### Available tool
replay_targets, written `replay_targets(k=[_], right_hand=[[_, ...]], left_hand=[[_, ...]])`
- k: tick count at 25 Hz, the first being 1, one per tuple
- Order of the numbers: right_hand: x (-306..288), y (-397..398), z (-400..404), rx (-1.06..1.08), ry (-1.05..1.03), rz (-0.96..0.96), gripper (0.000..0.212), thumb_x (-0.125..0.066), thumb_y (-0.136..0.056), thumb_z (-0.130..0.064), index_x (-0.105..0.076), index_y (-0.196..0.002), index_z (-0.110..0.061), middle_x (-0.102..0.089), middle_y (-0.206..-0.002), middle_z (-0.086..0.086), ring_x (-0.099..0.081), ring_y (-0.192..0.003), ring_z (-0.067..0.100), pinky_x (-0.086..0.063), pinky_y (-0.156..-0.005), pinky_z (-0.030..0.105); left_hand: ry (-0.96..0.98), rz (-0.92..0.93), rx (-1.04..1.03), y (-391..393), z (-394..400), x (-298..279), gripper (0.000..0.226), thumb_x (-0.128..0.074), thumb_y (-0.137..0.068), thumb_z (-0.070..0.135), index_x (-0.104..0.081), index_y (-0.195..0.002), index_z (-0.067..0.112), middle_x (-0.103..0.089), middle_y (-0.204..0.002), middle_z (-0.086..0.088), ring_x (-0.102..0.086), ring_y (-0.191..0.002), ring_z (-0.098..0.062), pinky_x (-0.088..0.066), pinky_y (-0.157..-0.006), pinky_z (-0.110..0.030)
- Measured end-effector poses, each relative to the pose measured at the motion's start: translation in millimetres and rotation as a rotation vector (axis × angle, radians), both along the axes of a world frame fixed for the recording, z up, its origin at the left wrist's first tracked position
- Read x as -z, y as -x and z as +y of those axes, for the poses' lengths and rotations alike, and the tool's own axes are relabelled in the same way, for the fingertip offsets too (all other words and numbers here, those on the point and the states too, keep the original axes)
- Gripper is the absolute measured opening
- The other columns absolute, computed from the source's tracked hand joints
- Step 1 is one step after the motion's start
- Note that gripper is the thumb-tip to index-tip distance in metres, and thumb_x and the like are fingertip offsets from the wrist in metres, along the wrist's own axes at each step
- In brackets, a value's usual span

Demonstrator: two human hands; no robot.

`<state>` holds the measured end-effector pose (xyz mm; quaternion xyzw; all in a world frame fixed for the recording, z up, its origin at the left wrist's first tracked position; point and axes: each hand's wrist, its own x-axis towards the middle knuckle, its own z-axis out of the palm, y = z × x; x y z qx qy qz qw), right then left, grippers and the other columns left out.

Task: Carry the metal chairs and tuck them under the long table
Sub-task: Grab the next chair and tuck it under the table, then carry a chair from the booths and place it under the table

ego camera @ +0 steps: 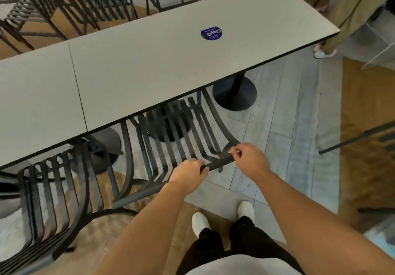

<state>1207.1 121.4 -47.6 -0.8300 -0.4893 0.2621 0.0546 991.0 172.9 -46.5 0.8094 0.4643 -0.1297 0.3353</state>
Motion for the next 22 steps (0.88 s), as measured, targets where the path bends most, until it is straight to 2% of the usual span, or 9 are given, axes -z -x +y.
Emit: replay_targets(k=[3,5,10,15,22], right_hand=[[2,-33,-24,0.157,-0.051,0.000,0.032,-0.048,-0.107,-0.039,-0.072,-0.110,-0.018,-0.061,-0.098,0.004,-0.059,-0.083,0.024,-0.047,-0.067,0.034],[5,-61,-46,0.248,-0.041,0.006,0.033,-0.048,-0.106,-0.039,-0.072,-0.108,-0.017,-0.065,-0.101,0.006,-0.061,-0.084,0.025,-0.046,-0.067,0.033],[3,-139,-104,0.390,0.018,0.017,0.034,-0.046,-0.106,-0.041,-0.071,-0.114,-0.019,-0.069,-0.106,0.006,-0.065,-0.089,0.028,-0.050,-0.071,0.033],[-12,-247,-178,0.516,0.079,0.014,0.037,-0.043,-0.107,-0.039,-0.069,-0.119,-0.014,-0.069,-0.113,0.010,-0.065,-0.097,0.029,-0.050,-0.075,0.034],[-25,-377,-268,0.651,0.105,-0.030,0.041,-0.042,-0.108,-0.040,-0.063,-0.130,-0.013,-0.066,-0.127,0.013,-0.064,-0.112,0.034,-0.054,-0.094,0.044]], left_hand=[[-0.034,-0.034,0.094,-36,3,-12,0.036,-0.043,-0.107,0.042,-0.066,-0.126,0.022,-0.065,-0.108,0.001,-0.061,-0.093,-0.020,-0.052,-0.079,-0.037],[-0.045,-0.027,0.153,-66,2,-18,0.037,-0.042,-0.107,0.041,-0.068,-0.124,0.020,-0.066,-0.104,0.000,-0.061,-0.088,-0.021,-0.054,-0.076,-0.039],[-0.105,0.006,0.259,-156,-11,-32,0.040,-0.042,-0.107,0.042,-0.066,-0.127,0.017,-0.069,-0.118,-0.005,-0.065,-0.101,-0.026,-0.055,-0.087,-0.042],[-0.085,-0.007,0.415,-277,-49,-42,0.048,-0.041,-0.107,0.045,-0.057,-0.144,0.018,-0.061,-0.140,-0.006,-0.061,-0.120,-0.027,-0.050,-0.100,-0.041],[-0.124,-0.091,0.589,-444,-100,-42,0.050,-0.042,-0.107,0.047,-0.057,-0.144,0.019,-0.060,-0.144,-0.004,-0.056,-0.128,-0.027,-0.046,-0.108,-0.043]])
